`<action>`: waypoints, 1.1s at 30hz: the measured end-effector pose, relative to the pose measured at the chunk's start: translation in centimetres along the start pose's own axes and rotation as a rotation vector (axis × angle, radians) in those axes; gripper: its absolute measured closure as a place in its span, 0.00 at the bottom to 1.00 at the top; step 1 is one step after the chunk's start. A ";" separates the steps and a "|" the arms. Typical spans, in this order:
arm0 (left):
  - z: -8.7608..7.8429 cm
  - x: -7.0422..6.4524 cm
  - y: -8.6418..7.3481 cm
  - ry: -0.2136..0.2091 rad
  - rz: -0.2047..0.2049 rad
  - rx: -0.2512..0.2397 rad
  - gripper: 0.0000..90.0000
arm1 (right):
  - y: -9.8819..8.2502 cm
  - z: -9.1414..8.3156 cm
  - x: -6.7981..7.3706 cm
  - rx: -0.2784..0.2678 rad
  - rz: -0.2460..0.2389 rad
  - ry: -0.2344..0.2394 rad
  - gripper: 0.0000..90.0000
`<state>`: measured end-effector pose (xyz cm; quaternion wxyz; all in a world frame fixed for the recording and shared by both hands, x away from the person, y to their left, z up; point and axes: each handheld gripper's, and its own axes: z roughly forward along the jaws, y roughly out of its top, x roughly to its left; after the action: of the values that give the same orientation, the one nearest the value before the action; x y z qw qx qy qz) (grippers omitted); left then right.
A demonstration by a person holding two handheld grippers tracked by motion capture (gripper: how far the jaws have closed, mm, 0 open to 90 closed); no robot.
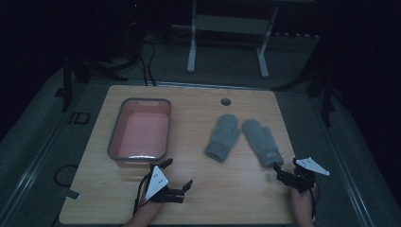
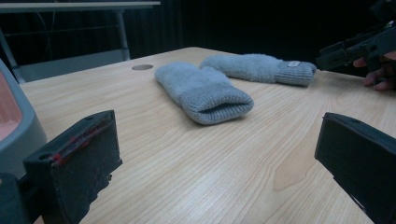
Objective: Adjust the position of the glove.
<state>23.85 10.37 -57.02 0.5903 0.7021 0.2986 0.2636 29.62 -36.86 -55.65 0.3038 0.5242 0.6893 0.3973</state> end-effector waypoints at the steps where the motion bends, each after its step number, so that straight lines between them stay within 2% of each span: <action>1: 0.0 0.0 0.0 -0.002 -0.002 0.001 0.00 | 0.0 0.0 0.0 0.000 0.000 0.001 0.15; 6: -0.1 0.0 0.0 -0.015 0.007 -0.001 0.00 | 0.0 0.0 0.0 -0.004 0.001 -0.003 0.15; 10: 0.0 -0.1 0.0 -0.033 -0.010 0.006 0.05 | 0.0 0.0 0.1 -0.004 -0.004 -0.013 0.15; 12: -0.1 -0.1 0.0 -0.028 -0.018 0.006 0.05 | 0.2 0.0 0.3 -0.006 -0.019 -0.026 0.16; 15: -0.1 0.0 0.0 -0.010 -0.025 0.014 0.04 | 1.0 -0.3 0.5 -0.022 -0.016 -0.024 0.16; 19: -0.1 0.0 0.0 0.001 -0.023 0.019 0.03 | 2.6 -0.4 0.6 -0.026 -0.036 -0.039 0.15; 25: -0.1 -0.2 0.0 0.015 -0.017 0.025 0.03 | 5.5 -0.4 0.5 -0.045 -0.008 0.008 0.15; 30: -0.1 -0.1 0.0 0.015 -0.021 0.023 0.03 | 7.9 0.4 1.6 -0.042 -0.042 0.055 0.15; 31: -0.1 -0.1 0.0 0.017 -0.024 0.024 0.03 | 8.3 0.6 1.9 -0.039 -0.052 0.053 0.15; 33: -0.1 0.0 0.0 0.006 -0.037 0.027 0.02 | 9.1 1.1 2.4 -0.037 -0.056 0.085 0.15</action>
<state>23.78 10.49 -56.96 0.5846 0.7035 0.3168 0.2508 34.29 -33.02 -48.37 0.2946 0.4816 0.7085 0.4233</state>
